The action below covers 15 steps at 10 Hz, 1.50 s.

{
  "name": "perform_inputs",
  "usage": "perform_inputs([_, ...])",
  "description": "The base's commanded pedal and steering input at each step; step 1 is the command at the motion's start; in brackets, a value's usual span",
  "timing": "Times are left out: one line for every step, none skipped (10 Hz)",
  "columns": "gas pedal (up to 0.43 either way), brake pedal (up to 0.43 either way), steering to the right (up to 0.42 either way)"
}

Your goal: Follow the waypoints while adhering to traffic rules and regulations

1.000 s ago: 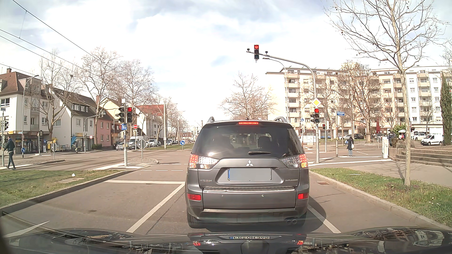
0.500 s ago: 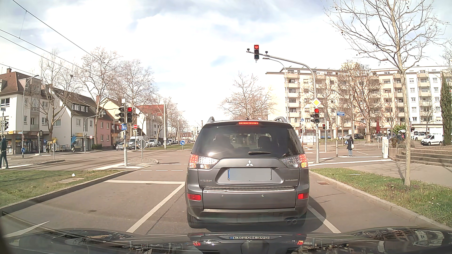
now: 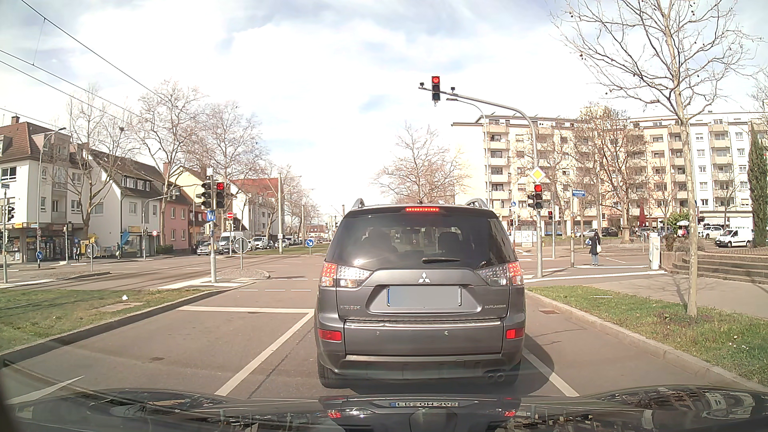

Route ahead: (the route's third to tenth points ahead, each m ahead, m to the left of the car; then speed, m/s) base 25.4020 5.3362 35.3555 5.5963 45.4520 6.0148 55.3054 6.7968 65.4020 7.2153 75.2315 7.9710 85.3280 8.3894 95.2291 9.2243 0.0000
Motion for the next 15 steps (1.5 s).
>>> perform_inputs([0.0, 0.299, 0.0])
perform_inputs([0.0, 0.299, 0.0])
perform_inputs([0.0, 0.299, 0.0])
perform_inputs([0.0, 0.299, 0.0])
perform_inputs([0.0, 0.305, 0.0])
perform_inputs([0.0, 0.305, 0.0])
perform_inputs([0.0, 0.299, 0.0])
perform_inputs([0.0, 0.299, 0.0])
perform_inputs([0.0, 0.305, 0.0])
perform_inputs([0.0, 0.305, 0.0])
perform_inputs([0.0, 0.305, 0.0])
perform_inputs([0.0, 0.305, 0.0])
perform_inputs([0.0, 0.305, 0.0])
perform_inputs([0.0, 0.305, 0.0])
perform_inputs([0.0, 0.299, 0.0])
